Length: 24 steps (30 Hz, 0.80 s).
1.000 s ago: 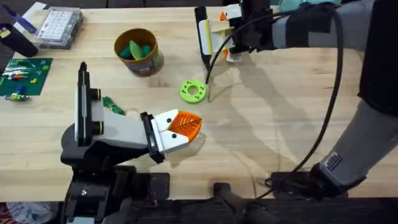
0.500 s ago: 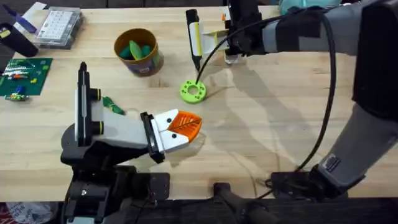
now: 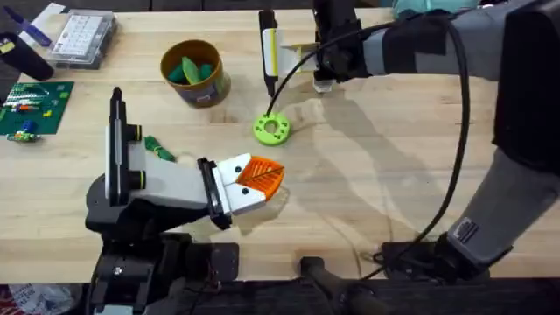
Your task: Pick up the gripper from the table and insert it into the empty holder that is missing its gripper. Then pick up a screw, insert it into the mounting hole, and use the screwdriver to tighten it. Finally, clean up the table by picking up the vegetable and placing it into the bucket.
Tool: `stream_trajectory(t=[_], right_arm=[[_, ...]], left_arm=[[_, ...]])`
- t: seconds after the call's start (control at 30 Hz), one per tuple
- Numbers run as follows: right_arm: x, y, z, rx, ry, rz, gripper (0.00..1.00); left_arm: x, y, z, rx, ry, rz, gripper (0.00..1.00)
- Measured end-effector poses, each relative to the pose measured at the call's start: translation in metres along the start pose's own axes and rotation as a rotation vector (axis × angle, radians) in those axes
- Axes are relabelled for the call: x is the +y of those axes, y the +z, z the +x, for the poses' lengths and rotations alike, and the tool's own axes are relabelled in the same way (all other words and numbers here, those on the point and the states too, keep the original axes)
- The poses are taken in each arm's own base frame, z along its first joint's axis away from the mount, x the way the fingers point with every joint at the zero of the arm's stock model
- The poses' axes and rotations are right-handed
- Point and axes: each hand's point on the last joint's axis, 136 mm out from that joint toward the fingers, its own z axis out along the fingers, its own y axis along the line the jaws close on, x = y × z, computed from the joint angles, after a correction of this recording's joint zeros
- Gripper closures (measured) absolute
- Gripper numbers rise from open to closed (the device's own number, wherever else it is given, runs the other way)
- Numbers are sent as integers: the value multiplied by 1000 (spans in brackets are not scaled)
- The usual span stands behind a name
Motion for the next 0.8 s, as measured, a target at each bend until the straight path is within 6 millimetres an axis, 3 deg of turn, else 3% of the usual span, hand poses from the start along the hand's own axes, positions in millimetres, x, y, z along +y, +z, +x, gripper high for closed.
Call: stream_trajectory(t=[0.13,0.3,0.53,0.63,0.8], right_arm=[[1,-1,2,24,75,2,7],[9,-12,4,50,299,-32,7],[47,-71,-8,85,576,-203,7],[31,-106,-11,53,702,-187,6],[-16,-178,-7,-64,928,-92,7]], left_arm=[[0,0,0,0,0,0,987],[0,0,0,0,0,0,987],[0,0,0,0,0,0,987],[0,0,0,0,0,0,987],[0,0,0,0,0,0,987]])
